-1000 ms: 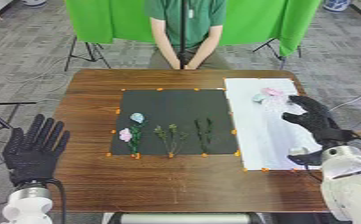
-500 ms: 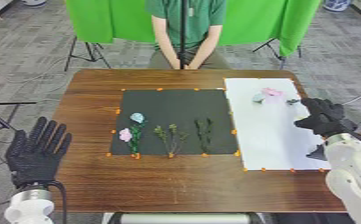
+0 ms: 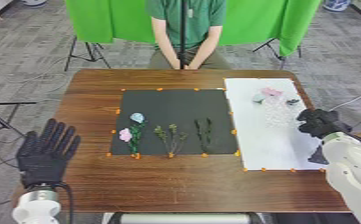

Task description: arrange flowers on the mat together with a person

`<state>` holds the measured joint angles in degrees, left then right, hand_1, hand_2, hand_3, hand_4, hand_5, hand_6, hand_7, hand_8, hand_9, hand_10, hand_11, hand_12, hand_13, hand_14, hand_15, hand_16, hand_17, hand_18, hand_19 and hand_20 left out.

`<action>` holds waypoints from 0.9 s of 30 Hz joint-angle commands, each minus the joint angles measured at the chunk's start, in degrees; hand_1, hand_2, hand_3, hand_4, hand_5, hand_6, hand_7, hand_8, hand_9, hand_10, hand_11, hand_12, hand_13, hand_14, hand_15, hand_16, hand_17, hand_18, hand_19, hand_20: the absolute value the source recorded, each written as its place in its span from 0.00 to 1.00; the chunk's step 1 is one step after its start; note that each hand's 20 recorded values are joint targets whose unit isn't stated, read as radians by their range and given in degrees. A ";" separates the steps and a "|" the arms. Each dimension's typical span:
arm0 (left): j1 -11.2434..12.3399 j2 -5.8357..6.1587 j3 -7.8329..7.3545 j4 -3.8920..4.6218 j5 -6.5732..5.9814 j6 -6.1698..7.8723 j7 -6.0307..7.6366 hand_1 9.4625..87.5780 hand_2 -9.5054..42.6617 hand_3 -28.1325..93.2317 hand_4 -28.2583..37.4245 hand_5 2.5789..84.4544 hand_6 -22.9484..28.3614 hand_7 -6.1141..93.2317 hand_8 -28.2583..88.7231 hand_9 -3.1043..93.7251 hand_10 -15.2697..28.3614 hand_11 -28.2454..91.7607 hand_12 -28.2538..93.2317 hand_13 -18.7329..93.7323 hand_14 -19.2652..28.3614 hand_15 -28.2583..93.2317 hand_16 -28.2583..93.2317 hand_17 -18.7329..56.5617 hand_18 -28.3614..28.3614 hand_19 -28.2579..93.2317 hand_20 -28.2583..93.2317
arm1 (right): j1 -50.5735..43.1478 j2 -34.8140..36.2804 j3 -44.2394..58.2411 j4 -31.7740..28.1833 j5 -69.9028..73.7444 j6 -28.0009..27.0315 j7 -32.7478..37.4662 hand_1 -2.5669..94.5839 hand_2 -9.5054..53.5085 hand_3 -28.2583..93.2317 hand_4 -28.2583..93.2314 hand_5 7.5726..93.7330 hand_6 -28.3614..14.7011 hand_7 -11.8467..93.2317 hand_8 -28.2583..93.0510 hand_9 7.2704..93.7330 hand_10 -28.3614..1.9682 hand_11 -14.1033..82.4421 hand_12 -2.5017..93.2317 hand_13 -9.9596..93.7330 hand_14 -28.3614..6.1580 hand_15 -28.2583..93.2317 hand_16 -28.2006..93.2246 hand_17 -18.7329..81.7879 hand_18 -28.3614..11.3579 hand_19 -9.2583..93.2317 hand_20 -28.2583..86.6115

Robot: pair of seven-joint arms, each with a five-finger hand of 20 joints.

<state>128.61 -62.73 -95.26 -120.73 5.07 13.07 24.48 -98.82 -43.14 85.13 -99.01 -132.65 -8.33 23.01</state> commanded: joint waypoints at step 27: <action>0.15 -0.06 0.85 0.74 0.11 0.70 -1.70 0.21 0.44 0.85 0.00 0.49 0.60 0.22 0.14 0.40 0.62 0.39 0.28 0.41 0.72 0.45 0.18 0.14 0.78 0.55 0.32 | 20.03 -5.05 -29.13 -8.69 -8.82 18.24 -18.07 0.60 0.08 0.81 0.00 0.65 0.77 0.57 0.16 0.85 0.78 0.29 0.51 0.64 0.72 0.44 0.53 0.28 0.31 0.40 0.31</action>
<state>128.14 -62.76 -94.49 -120.46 5.33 13.07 23.16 -91.41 -40.90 67.17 -107.94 -137.60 9.89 13.98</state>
